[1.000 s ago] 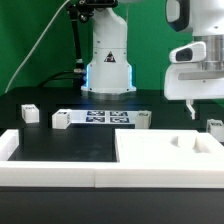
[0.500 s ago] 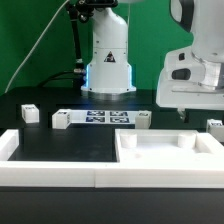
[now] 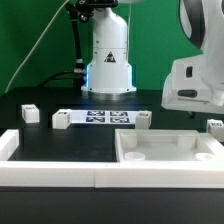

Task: Assemble one leg

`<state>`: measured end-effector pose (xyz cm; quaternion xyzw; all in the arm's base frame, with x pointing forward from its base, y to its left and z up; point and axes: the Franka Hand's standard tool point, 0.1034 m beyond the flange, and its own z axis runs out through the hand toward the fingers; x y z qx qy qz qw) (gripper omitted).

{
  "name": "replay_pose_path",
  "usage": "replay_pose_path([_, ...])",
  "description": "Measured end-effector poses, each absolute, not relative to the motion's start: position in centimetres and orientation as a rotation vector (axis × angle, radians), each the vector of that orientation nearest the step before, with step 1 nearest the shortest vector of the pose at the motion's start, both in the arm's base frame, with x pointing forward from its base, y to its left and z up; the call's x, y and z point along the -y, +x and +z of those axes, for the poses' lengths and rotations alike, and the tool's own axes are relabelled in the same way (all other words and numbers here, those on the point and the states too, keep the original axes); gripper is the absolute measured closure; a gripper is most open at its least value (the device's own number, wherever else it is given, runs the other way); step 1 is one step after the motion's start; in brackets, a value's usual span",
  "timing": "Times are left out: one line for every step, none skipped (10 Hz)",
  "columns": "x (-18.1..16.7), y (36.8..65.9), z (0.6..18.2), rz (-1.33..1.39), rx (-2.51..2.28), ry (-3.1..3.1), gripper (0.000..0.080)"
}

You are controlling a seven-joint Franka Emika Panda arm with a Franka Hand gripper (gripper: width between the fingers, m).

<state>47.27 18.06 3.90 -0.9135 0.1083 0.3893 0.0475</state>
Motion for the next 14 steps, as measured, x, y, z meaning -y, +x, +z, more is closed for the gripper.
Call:
replay_pose_path([-18.3, 47.3, 3.7, 1.173, -0.328, -2.790, 0.0150])
replay_pose_path([-18.7, 47.4, 3.3, 1.161, -0.322, -2.793, 0.0150])
replay_pose_path([-19.0, 47.4, 3.1, 1.150, -0.317, -2.798, 0.0150])
replay_pose_path([-19.3, 47.4, 2.8, 1.137, -0.317, -2.803, 0.0150])
replay_pose_path([-19.5, 47.3, 2.5, 1.128, -0.315, -2.804, 0.0150])
replay_pose_path([-19.4, 47.3, 2.4, 1.128, -0.318, -2.804, 0.0150])
replay_pose_path([-19.3, 47.2, 2.3, 1.123, -0.322, -2.805, 0.0150])
replay_pose_path([-19.4, 47.1, 2.0, 1.117, -0.333, -2.810, 0.0150])
replay_pose_path([-19.6, 46.9, 1.7, 1.110, -0.344, -2.815, 0.0150])
replay_pose_path([-19.8, 46.8, 1.4, 1.097, -0.352, -2.820, 0.0150])
replay_pose_path([-19.9, 46.6, 1.0, 1.084, -0.356, -2.824, 0.0150])
replay_pose_path([-19.9, 46.4, 0.7, 1.078, -0.357, -2.826, 0.0150])
replay_pose_path([-19.8, 46.2, 0.5, 1.083, -0.361, -2.826, 0.0150])
replay_pose_path([-19.6, 46.1, 0.5, 1.086, -0.364, -2.824, 0.0150])
